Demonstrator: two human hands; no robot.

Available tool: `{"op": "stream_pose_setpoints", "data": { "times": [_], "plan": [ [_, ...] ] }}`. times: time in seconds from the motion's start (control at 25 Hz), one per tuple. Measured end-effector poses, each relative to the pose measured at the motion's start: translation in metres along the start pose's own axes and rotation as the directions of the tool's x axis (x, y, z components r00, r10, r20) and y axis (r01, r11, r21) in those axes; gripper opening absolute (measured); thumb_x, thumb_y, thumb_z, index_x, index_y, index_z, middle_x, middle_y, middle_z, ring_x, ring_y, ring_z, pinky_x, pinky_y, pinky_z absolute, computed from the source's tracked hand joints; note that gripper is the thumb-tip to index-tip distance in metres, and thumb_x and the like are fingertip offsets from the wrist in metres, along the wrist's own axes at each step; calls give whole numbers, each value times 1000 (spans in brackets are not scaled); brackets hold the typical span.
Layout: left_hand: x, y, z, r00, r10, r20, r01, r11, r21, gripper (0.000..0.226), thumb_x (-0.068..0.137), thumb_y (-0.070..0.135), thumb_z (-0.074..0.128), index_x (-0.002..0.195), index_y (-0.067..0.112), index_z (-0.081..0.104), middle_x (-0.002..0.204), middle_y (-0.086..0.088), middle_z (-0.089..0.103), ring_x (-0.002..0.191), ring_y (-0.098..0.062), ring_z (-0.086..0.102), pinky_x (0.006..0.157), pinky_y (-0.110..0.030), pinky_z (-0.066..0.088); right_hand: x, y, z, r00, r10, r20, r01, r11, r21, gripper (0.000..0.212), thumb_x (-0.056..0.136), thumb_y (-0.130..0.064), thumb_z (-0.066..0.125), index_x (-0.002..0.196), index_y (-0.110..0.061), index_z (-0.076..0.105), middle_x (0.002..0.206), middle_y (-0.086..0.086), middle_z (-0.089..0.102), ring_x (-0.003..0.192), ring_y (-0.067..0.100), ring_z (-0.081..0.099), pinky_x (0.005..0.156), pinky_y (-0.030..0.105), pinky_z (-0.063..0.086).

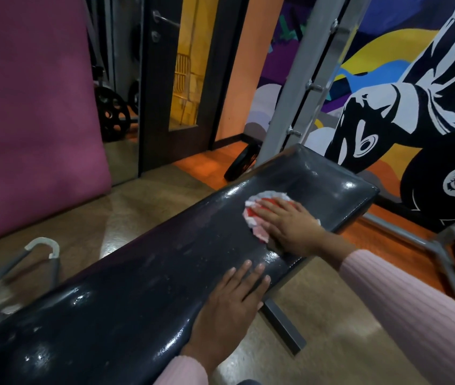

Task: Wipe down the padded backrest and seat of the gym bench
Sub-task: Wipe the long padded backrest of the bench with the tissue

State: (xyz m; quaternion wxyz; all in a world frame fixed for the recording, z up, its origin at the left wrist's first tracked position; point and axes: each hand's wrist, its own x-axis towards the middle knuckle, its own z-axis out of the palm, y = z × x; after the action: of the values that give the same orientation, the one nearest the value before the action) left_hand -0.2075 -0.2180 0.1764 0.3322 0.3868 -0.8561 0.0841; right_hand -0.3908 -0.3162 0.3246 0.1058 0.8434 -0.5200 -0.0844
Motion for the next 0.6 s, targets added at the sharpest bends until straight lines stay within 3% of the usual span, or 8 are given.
{"op": "stream_pose_setpoints", "data": {
  "times": [0.08,0.16,0.24,0.36,0.44,0.52,0.6],
  "plan": [
    [1,-2,-3,1000,-3,-4,3,1000,3,43,97,31,40,138,20,48,148,-2,41,139,-23,33,109,-40,35,24,16,-4,988,152,-10,-152,988,-11,79,79,-66,-7,153,-42,7,164,-12,6,151,21,3,118,49,9],
    [3,-3,-7,1000,-2,4,2,1000,21,44,97,31,37,139,19,45,149,-3,40,139,-24,33,108,-41,37,55,2,-12,964,267,15,-267,964,1,69,88,-61,12,154,-39,9,164,-8,7,150,27,2,116,56,9],
    [1,-2,-6,1000,7,3,-7,1000,21,45,97,30,36,139,18,44,148,-4,41,139,-25,34,107,-42,39,69,-25,-14,964,261,52,-263,965,19,62,98,-51,28,154,-37,6,164,-6,5,150,30,0,114,62,7],
    [-2,0,-2,1000,15,-12,-16,1000,-13,46,96,30,39,140,18,42,149,-4,40,139,-25,33,107,-42,38,32,-44,-2,998,62,30,-61,998,-9,57,101,-50,22,154,-38,4,164,-8,4,150,26,-1,117,57,7],
    [-1,0,-3,1000,8,-5,-9,1000,-6,45,96,30,40,139,18,44,148,-4,41,139,-25,33,107,-42,39,6,-28,3,1000,0,-21,0,1000,23,64,93,-62,1,153,-42,6,163,-14,5,150,19,1,118,51,9],
    [3,-1,-3,1000,0,-18,0,1000,1,43,97,30,41,138,18,47,148,-4,41,139,-25,33,108,-41,37,15,1,1,998,61,-12,-61,998,-3,77,82,-69,-12,152,-44,7,163,-16,5,151,17,3,118,50,11],
    [1,-2,-2,1000,1,-24,-1,1000,6,44,98,30,39,139,18,46,149,-4,39,140,-25,32,110,-41,35,48,11,-6,981,192,24,-191,981,-41,70,87,-66,3,153,-42,8,164,-12,4,151,25,2,117,54,10]
  ]
}}
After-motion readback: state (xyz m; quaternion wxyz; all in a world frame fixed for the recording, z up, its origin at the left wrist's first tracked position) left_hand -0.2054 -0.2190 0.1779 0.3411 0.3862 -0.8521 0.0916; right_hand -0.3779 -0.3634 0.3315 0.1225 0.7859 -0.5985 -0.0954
